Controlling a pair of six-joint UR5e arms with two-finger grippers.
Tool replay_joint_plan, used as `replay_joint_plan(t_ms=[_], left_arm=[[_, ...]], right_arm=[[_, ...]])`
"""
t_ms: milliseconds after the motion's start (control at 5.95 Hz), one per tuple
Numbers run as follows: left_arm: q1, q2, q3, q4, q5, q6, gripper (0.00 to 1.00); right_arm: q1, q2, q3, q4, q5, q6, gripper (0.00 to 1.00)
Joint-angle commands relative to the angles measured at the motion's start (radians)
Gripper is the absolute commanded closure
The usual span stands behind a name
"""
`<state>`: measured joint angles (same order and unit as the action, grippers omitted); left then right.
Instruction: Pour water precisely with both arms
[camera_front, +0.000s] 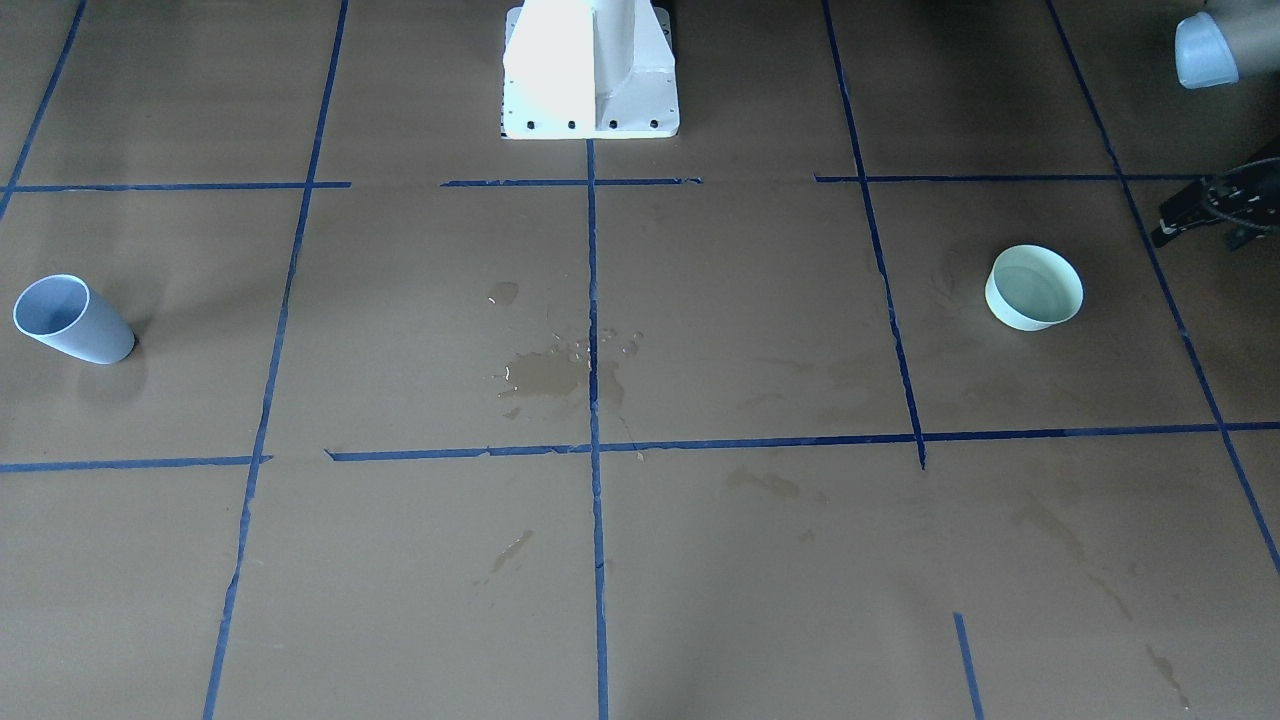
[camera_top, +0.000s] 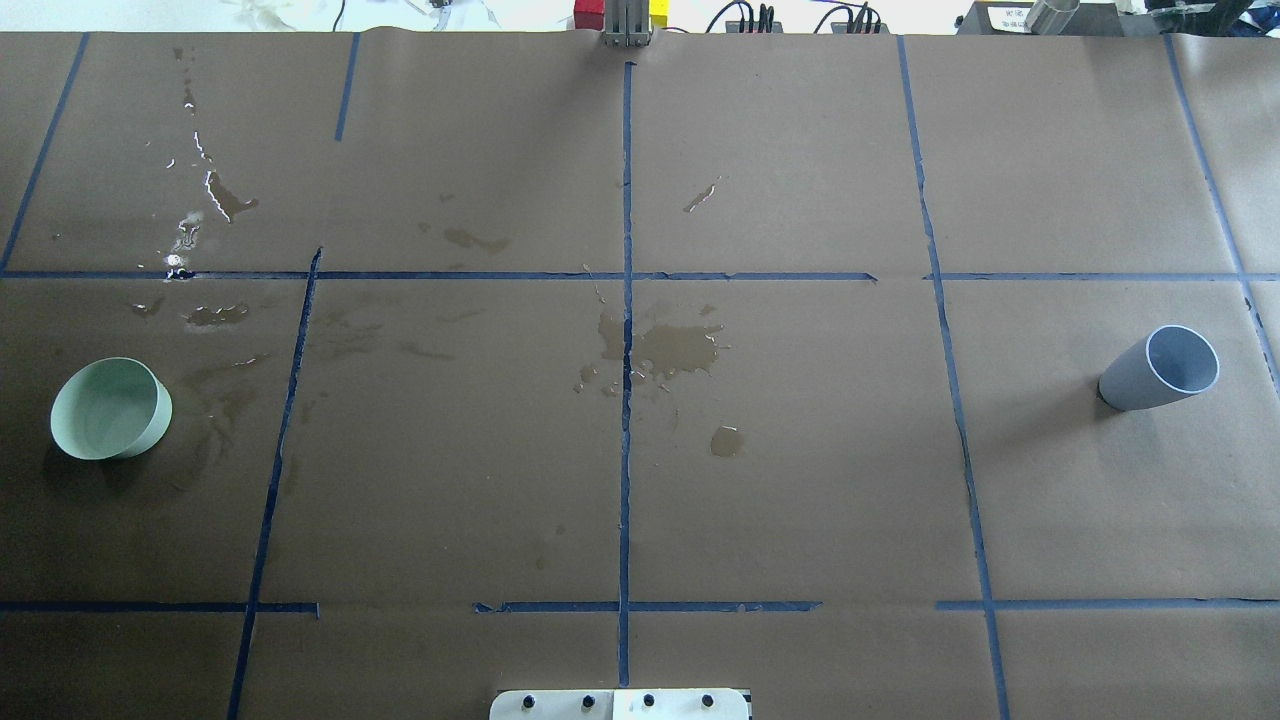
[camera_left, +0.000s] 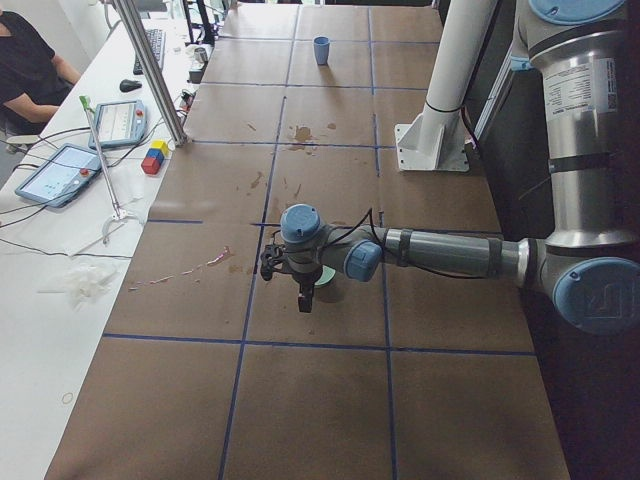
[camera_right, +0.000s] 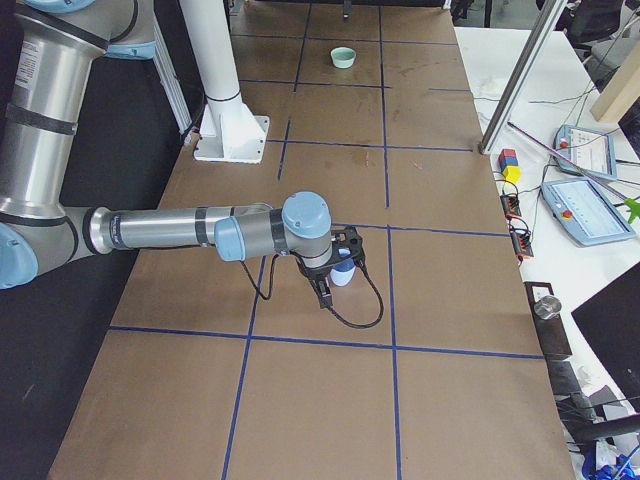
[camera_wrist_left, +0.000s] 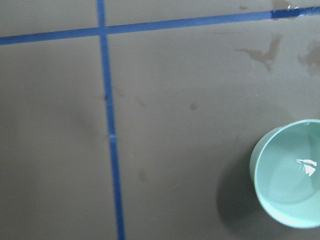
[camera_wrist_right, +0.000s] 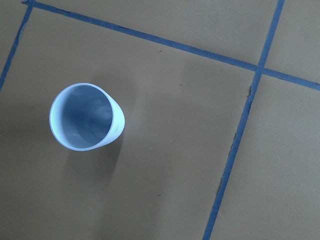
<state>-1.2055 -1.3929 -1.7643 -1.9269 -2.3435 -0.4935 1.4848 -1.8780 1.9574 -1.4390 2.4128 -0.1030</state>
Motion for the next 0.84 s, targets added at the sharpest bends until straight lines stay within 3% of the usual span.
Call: replay_joint_plan(t_ms=[0, 336, 672], left_arm=[[0.108, -0.017, 0.044, -0.098, 0.006, -0.161, 0.0], [0.156, -0.066, 0.109, -0.126, 0.004, -0.165, 0.0], [0.178, -0.089, 0.129, -0.126, 0.004, -0.166, 0.09]], right_arm=[[-0.005, 0.0, 0.0, 0.0, 0.0, 0.0, 0.0], [-0.015, 0.0, 0.0, 0.0, 0.0, 0.0, 0.0], [-0.017, 0.0, 0.0, 0.002, 0.0, 0.0, 0.0]])
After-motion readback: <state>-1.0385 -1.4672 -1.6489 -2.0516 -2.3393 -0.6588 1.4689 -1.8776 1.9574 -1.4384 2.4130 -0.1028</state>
